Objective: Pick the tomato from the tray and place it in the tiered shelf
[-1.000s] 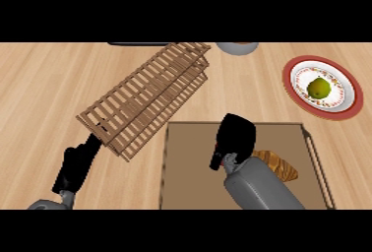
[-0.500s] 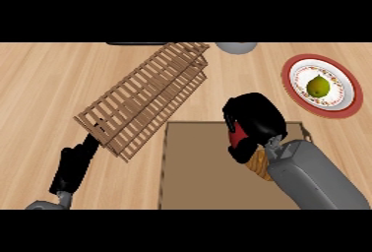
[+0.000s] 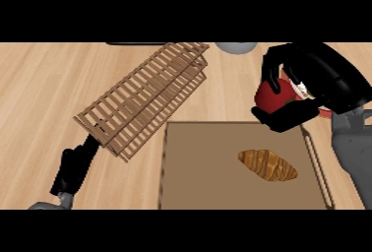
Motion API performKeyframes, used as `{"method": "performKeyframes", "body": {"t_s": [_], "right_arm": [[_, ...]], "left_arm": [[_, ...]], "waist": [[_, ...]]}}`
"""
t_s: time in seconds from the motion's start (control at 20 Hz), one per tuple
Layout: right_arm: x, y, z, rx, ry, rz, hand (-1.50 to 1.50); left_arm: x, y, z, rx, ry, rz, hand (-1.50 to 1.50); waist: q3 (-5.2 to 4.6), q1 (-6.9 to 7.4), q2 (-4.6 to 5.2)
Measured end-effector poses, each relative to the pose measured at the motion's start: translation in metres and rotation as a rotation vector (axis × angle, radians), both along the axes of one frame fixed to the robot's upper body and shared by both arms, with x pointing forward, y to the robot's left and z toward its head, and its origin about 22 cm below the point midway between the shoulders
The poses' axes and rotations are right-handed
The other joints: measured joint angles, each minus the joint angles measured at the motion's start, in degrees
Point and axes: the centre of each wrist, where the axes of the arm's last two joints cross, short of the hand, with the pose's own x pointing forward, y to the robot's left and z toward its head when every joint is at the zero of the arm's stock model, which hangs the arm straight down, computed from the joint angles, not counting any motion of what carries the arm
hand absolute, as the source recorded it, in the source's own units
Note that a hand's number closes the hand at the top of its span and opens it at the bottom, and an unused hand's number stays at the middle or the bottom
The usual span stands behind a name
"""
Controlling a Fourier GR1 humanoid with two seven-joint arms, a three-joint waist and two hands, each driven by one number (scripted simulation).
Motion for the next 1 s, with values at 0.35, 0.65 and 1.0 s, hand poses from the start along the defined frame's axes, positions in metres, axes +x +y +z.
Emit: {"method": "performKeyframes", "body": {"t_s": [0.35,0.65,1.0], "right_arm": [[0.031,0.018,0.054,0.12,-0.048,-0.019,1.5],[0.064,0.061,0.079,0.127,-0.074,-0.06,1.5],[0.099,0.105,0.082,0.117,-0.079,-0.062,1.5]], "left_arm": [[0.004,-0.004,0.002,0.006,-0.002,-0.015,0.0],[0.007,-0.005,0.0,-0.003,-0.016,-0.032,0.0],[0.01,-0.008,0.003,0.003,-0.016,-0.041,0.0]], "waist": [[-0.03,0.87,0.2],[0.03,1.46,0.34],[-0.05,2.15,0.65]]}}
